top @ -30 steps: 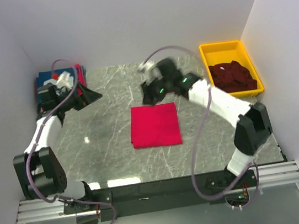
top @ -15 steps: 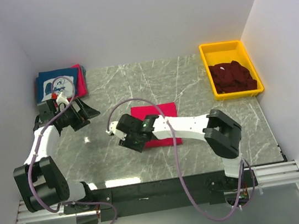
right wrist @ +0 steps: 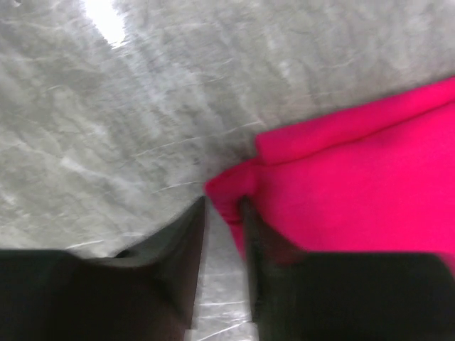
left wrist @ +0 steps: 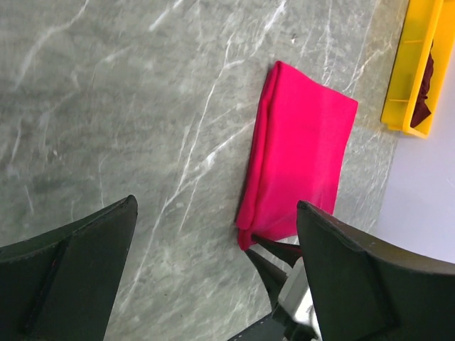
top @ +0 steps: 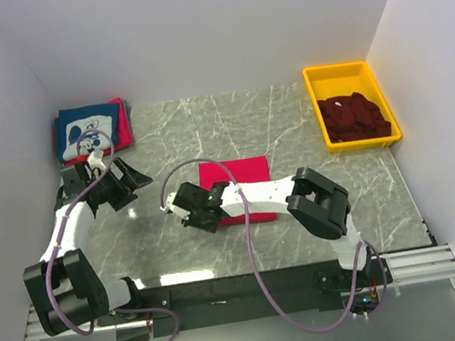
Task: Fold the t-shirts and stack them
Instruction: Neatly place the folded tshirt to the corner
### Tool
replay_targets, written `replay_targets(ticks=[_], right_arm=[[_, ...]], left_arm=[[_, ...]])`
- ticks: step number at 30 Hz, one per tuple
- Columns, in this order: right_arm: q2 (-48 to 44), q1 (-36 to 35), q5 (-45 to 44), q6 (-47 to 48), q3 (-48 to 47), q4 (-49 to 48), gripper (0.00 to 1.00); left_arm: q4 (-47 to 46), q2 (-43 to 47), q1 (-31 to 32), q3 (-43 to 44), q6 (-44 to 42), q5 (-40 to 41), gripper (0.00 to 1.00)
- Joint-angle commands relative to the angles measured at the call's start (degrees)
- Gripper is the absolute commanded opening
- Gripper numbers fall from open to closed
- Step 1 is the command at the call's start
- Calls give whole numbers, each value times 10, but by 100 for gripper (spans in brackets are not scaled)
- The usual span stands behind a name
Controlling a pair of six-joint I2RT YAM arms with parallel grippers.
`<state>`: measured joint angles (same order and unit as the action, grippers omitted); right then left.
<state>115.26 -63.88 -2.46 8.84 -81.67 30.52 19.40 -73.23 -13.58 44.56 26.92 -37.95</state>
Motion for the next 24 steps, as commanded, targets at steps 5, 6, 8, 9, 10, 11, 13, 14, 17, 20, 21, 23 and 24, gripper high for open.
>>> replay_targets(ticks=[5,6,8,9,10,11,13,14,17,20,21,23,24], right_arm=[[-7,8,15,5,7,-13,0],[-27,13,23,6,8,-13,0],[-51,28,60,7,18,-18,0],[-76,32,72,6,20,-20,0],[-86,37,83,5,24,-25,0],[-96,43,93,5,27,-25,0],[-122,51,105,0,35,-33,0],[-129,53,116,-4,43,-35,0],[-146,62,123,-7,51,-36,0],[-152,68,134,-8,50,-35,0],[-152,68,135,-8,49,-33,0],[-153,69,137,-12,44,-31,0],[-154,69,140,-12,42,-31,0]], left_arm=[[-66,-16,-1,-43,59,-17,99],[-71,-29,1,-43,65,-20,99],[-80,-68,2,-40,86,-33,98],[-93,-81,4,-38,92,-42,98],[-102,-100,7,-38,99,-49,100],[-113,-104,12,-44,112,-54,99],[-157,-106,38,-55,128,-61,99],[-174,-106,50,-61,147,-60,99],[-239,-109,108,-88,193,-48,99],[-299,-121,164,-95,239,-32,99],[-311,-126,173,-94,248,-29,99],[-329,-145,188,-87,269,-18,99],[-337,-151,202,-85,277,-16,100]])
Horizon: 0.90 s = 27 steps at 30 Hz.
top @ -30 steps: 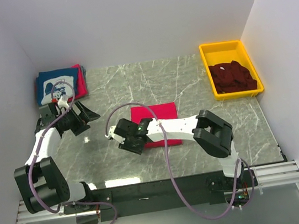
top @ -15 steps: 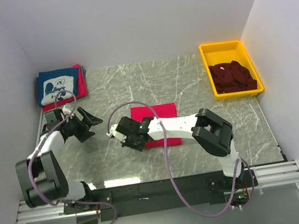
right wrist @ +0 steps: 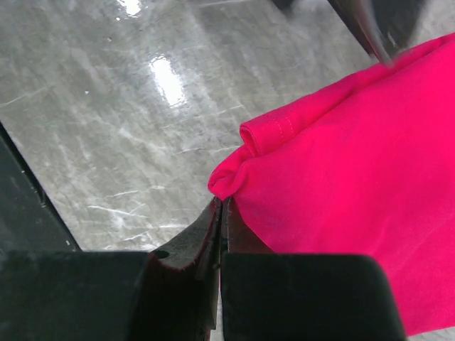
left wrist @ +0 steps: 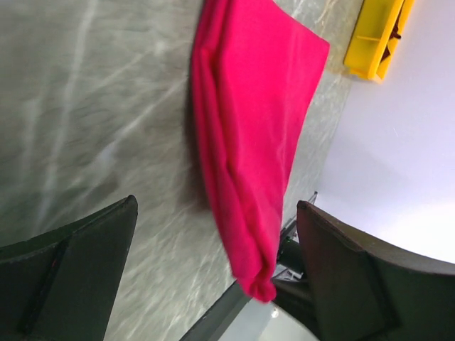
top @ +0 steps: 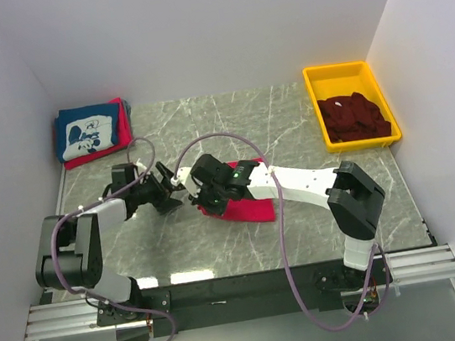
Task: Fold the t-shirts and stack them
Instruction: Neatly place the folded tshirt to the corner
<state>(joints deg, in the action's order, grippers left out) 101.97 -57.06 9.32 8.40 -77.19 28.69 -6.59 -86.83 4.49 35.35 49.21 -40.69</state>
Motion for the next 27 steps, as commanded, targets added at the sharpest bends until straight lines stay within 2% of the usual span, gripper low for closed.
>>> replay_targets(ticks=[1,5,8,11,15,19,27], right_arm=[[-21,1,22,-8,-4,-10,0],[-17,2,18,-14,-12,-9,0],[-9,1,18,-19,-25,-7,0],[1,1,26,-25,-43,-5,0],[7,1,27,-28,-50,-6,0],[16,5,24,-33,-65,-7,0],[53,6,35,-46,-109,-1,0]], left_arm=[[-85,-26,30,9,62,13,99],[-102,-51,71,19,98,48,99],[-70,-78,81,32,127,84,98],[-47,-106,84,57,142,105,91],[-72,-143,104,68,179,89,80],[-54,-156,120,81,210,98,62],[-12,-178,140,125,229,140,64]])
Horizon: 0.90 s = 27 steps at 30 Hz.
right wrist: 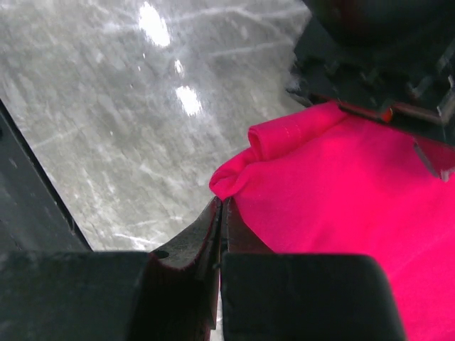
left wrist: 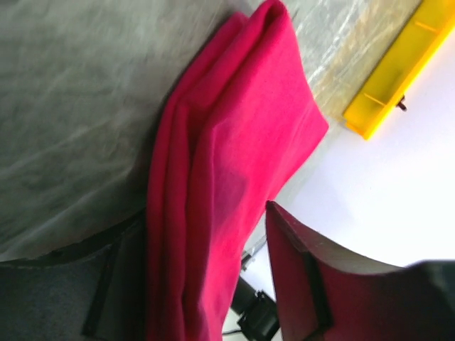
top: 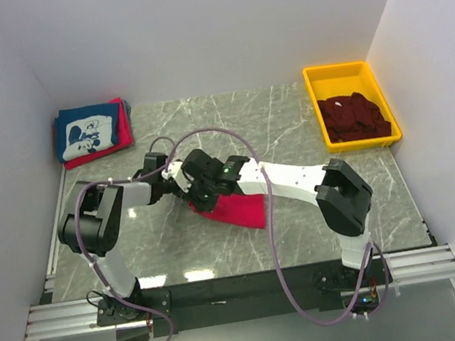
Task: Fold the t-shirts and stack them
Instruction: Neatly place the folded tshirt to the corner
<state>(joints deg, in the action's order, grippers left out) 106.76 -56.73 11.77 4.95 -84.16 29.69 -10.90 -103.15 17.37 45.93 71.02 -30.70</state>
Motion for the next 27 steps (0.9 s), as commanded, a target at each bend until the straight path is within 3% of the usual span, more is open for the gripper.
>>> replay_targets(ticks=[1,8,11,12,14,15,17,18,19,27], right_arm=[[7,2,7,-13,-45,-10,0],[17,3,-5,-16,-52,-14,0],[11,4,0,-20,-46,-14,0],[9,5,1,-20,-43,-10,1],[-1,9,5,-25,-38,-8,12],[-3,22,28,-33,-37,-5,33],[-11,40,64,-49,-42,4,54],[-15,48,87,-63,-43,6,77],[-23,64,94,-64,-47,9,84],[-76,149,136,-56,-40,24,89]], left_arm=[[34,-17,14,23,12,43,62],[44,-25,25,40,10,52,43],[84,-28,25,64,-24,67,17],[104,-28,24,76,-39,89,1],[168,-25,19,114,-99,113,0],[182,-19,16,125,-118,137,0],[226,-14,9,149,-170,160,0],[240,-14,7,155,-188,169,0],[249,-14,4,166,-224,187,0],[299,-27,-24,261,-388,289,0]])
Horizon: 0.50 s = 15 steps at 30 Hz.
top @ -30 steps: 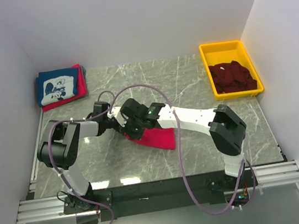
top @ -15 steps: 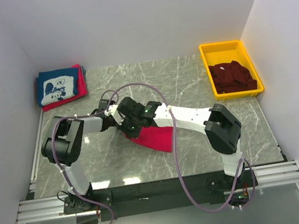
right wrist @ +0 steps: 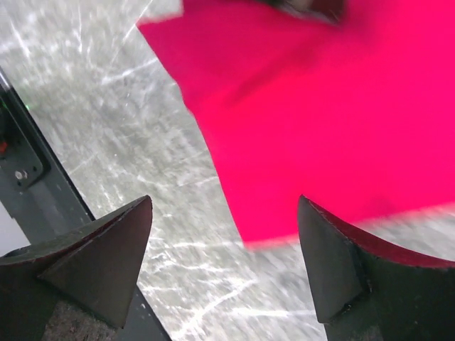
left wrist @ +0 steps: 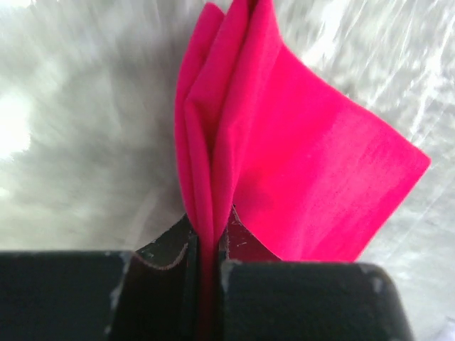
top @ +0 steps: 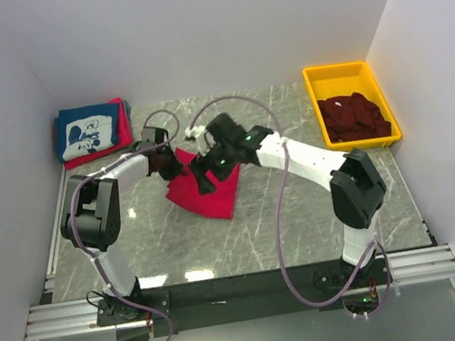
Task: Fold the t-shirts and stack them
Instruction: Neatly place the folded tshirt to the corner
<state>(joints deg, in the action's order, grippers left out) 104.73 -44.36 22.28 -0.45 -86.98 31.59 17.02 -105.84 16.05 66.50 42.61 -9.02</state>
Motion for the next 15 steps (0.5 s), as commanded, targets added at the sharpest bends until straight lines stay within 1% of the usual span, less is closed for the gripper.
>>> replay_targets(ticks=[1,3,4,6,7,9,10,11,12,13,15], right_arm=[[-68,36,31,-1,-7,7,89],[-78,65,27,-1,8,8,90],[-82,73,25,16,14,9,90],[-91,96,25,20,26,8,91],[-91,102,28,24,26,15,91],[-90,112,30,27,23,26,91],[-90,114,29,31,23,29,91],[-90,115,29,31,25,30,91],[-92,116,29,31,28,29,92],[-93,116,29,33,28,29,92],[-90,116,29,33,24,32,92]], left_arm=[[26,-6,-15,89,-144,79,0],[40,-28,-29,128,-177,88,0],[52,-37,-35,167,-210,88,0],[66,-61,-65,204,-226,80,0],[74,-71,-77,241,-241,69,0],[86,-103,-104,287,-258,58,0],[93,-115,-111,336,-284,49,0],[101,-127,-126,360,-296,39,0],[105,-146,-131,385,-309,31,0],[113,-156,-135,434,-334,28,0],[135,-186,-145,486,-354,26,0]])
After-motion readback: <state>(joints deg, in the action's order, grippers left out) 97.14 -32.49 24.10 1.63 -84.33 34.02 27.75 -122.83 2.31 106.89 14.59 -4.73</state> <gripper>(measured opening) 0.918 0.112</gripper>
